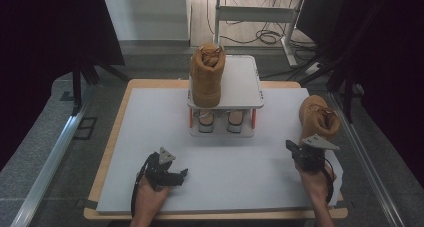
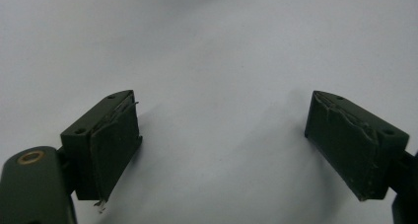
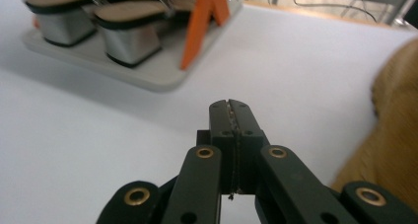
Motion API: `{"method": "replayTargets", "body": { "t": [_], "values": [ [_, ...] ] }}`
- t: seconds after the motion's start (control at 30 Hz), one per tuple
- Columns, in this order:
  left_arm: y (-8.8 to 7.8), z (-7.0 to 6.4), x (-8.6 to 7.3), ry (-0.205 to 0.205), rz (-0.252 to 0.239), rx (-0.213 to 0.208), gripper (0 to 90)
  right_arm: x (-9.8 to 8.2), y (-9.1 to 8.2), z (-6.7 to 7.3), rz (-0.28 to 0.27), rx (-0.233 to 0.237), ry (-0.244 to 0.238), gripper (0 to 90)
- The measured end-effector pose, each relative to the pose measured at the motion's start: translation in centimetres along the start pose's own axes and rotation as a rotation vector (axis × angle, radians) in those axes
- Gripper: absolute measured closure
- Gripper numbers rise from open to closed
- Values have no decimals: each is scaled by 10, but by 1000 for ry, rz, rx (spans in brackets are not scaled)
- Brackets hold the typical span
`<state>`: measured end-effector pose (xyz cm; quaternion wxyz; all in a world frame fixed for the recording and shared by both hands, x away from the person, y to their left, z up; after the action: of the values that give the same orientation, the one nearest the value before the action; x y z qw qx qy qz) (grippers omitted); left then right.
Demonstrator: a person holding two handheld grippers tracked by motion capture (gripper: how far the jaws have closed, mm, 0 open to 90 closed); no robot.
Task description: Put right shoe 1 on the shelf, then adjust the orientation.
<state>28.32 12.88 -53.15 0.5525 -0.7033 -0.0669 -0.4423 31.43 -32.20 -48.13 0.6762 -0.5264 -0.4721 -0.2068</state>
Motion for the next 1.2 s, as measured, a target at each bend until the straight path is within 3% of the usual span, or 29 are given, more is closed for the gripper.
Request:
{"method": "replayTargets", "body": {
  "t": [0.33,0.73,1.2],
  "values": [
    [0,0,0,0,0,0,132,-21,-2,-22,52,-63,31,897],
    [0,0,0,0,0,0,132,-35,2,-36,95,-130,42,897],
    [0,0,0,0,0,0,132,-38,0,-40,85,-121,43,899]
  ]
}}
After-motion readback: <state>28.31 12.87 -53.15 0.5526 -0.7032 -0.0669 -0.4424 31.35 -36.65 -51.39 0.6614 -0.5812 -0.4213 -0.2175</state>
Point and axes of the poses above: each handheld gripper's, and its own axes: y roughly forward along the jaws, x roughly out of its top, z roughly to its left, the point moved 1 cm from there along y, roughly forward along the jaws, and after that the axes turned 2 degrees about x, right-handed, at the moved point
